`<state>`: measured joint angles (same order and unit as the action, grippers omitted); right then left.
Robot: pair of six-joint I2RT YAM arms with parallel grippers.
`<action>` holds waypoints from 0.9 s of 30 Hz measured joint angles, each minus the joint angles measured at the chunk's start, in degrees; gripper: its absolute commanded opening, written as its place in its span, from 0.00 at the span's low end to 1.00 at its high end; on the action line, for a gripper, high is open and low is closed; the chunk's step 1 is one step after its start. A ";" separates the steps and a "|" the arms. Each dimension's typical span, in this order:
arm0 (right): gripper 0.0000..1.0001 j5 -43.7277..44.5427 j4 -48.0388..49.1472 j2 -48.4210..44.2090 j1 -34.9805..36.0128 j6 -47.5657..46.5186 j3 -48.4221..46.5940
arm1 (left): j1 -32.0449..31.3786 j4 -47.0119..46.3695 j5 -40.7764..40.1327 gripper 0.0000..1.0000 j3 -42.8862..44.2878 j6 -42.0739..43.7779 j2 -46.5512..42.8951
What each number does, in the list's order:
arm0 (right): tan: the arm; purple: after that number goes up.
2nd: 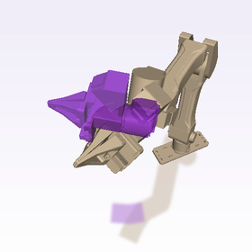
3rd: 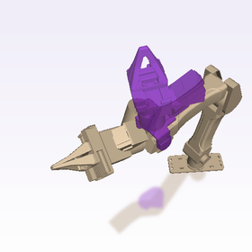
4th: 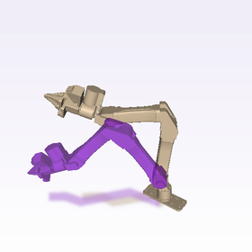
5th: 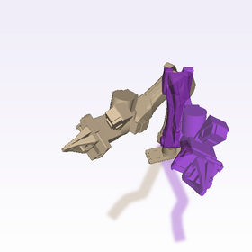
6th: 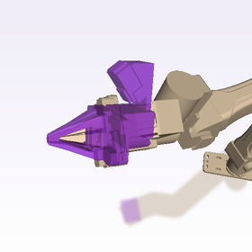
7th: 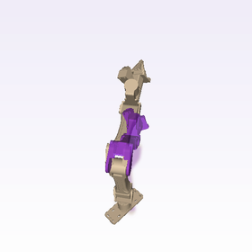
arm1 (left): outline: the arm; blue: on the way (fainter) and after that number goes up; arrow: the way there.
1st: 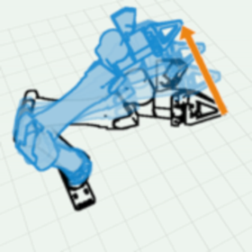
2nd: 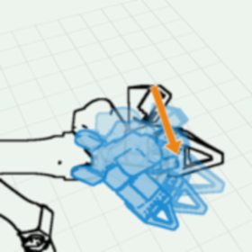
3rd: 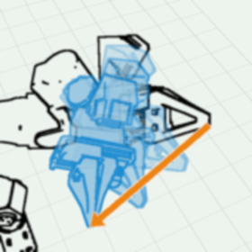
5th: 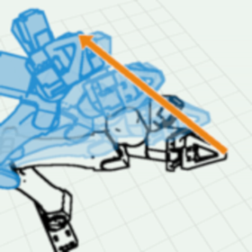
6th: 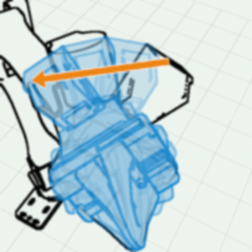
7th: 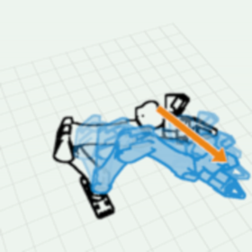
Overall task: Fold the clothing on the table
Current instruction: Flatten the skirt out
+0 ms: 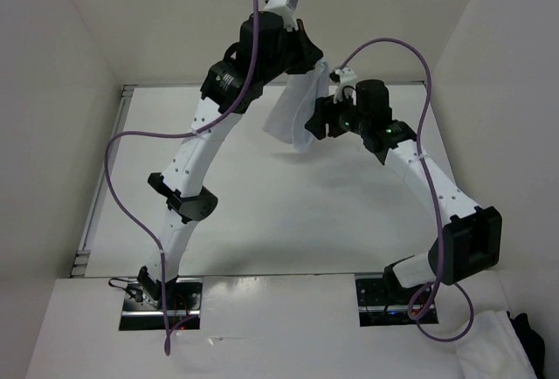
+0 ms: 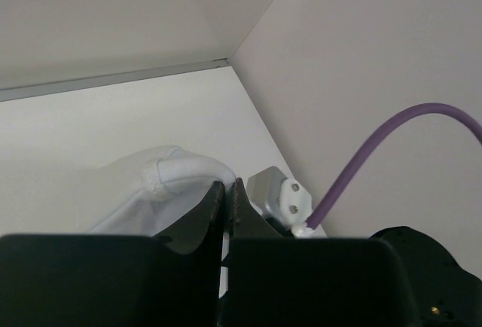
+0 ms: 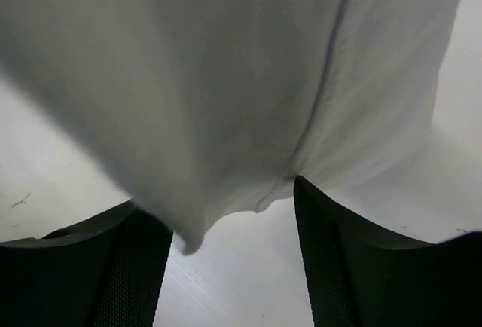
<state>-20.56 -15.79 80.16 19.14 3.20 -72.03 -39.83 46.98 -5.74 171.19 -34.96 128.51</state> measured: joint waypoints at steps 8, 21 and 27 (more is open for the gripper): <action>0.25 6.71 0.07 1.68 0.35 0.35 -0.11 | 0.79 -0.55 -0.04 0.00 0.02 0.15 0.00; 0.00 20.68 -2.97 1.73 0.35 -5.27 -5.79 | 5.14 13.38 -2.95 0.00 5.77 3.67 0.83; 0.00 24.85 -4.61 4.07 0.35 -8.46 -13.75 | 9.64 14.58 -1.46 0.00 2.38 5.18 1.73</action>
<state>4.29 -20.40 84.23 19.49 -5.26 -85.78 -30.20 61.56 -7.20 173.58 -29.78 130.23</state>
